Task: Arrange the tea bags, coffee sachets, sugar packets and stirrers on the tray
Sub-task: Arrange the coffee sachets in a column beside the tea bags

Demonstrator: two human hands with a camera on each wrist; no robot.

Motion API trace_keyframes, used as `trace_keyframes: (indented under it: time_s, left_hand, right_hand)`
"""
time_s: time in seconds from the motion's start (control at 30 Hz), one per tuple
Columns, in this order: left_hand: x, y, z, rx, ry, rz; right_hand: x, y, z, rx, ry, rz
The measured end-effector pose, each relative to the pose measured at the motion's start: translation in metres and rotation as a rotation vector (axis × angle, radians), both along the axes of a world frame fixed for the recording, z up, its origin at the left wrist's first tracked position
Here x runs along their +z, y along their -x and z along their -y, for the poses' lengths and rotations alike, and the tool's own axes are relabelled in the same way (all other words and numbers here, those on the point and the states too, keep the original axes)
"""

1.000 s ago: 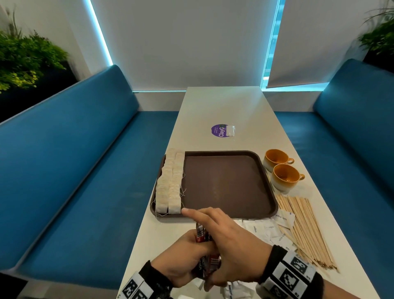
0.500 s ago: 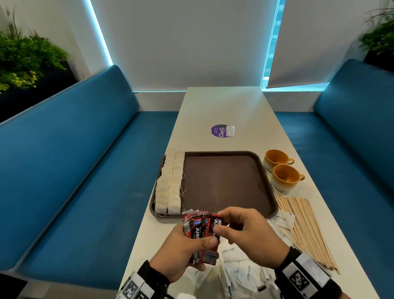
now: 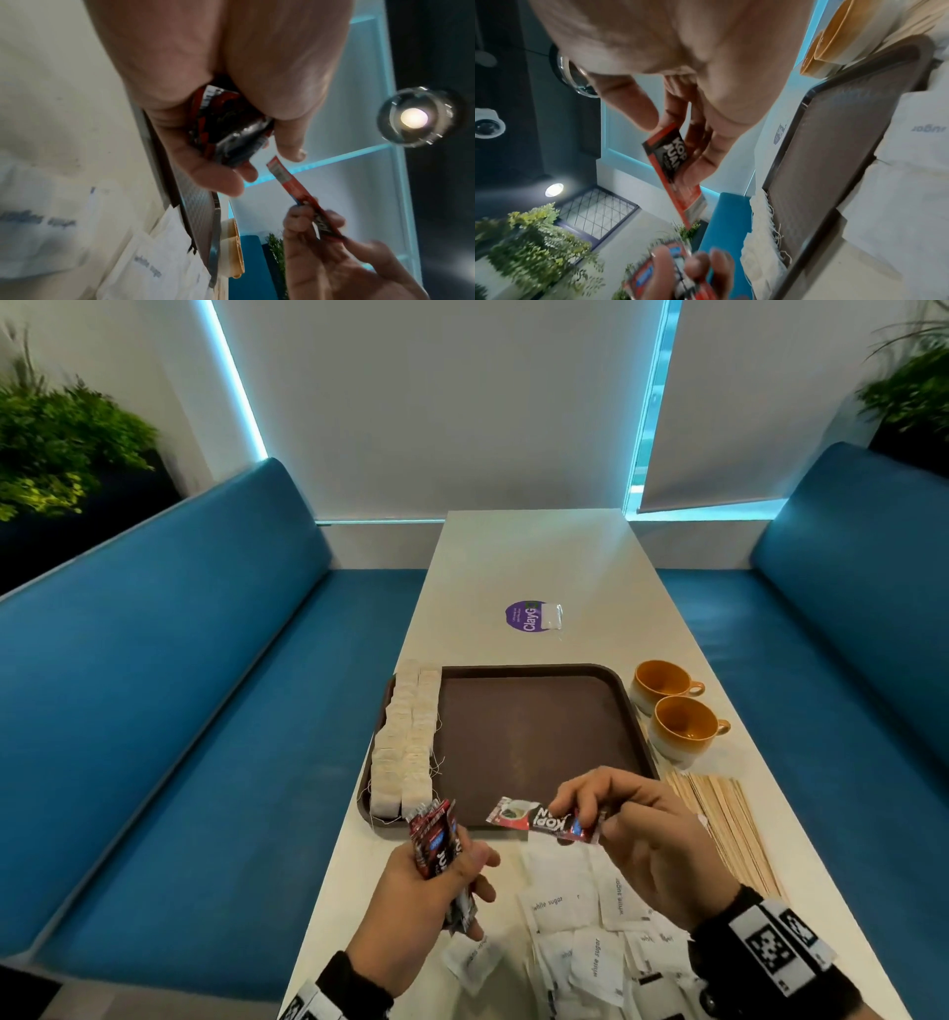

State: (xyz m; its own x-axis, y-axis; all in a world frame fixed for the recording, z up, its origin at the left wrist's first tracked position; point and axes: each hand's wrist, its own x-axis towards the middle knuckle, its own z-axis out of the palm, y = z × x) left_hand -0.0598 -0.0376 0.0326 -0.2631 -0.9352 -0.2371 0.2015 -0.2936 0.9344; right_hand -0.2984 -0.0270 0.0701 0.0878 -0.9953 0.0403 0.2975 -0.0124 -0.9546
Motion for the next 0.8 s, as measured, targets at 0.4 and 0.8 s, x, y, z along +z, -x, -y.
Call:
trace_keyframes:
  time_s: [0.4,0.8]
  left_hand:
    - [0.024,0.007,0.004,0.12,0.168,0.081]
    - [0.012,0.0,0.005,-0.008,0.131,0.244]
  right_hand:
    - [-0.003,-0.025,-0.008,0.164,-0.028,-0.521]
    - [-0.004,-0.034,-0.003,0.017,-0.265,-0.105]
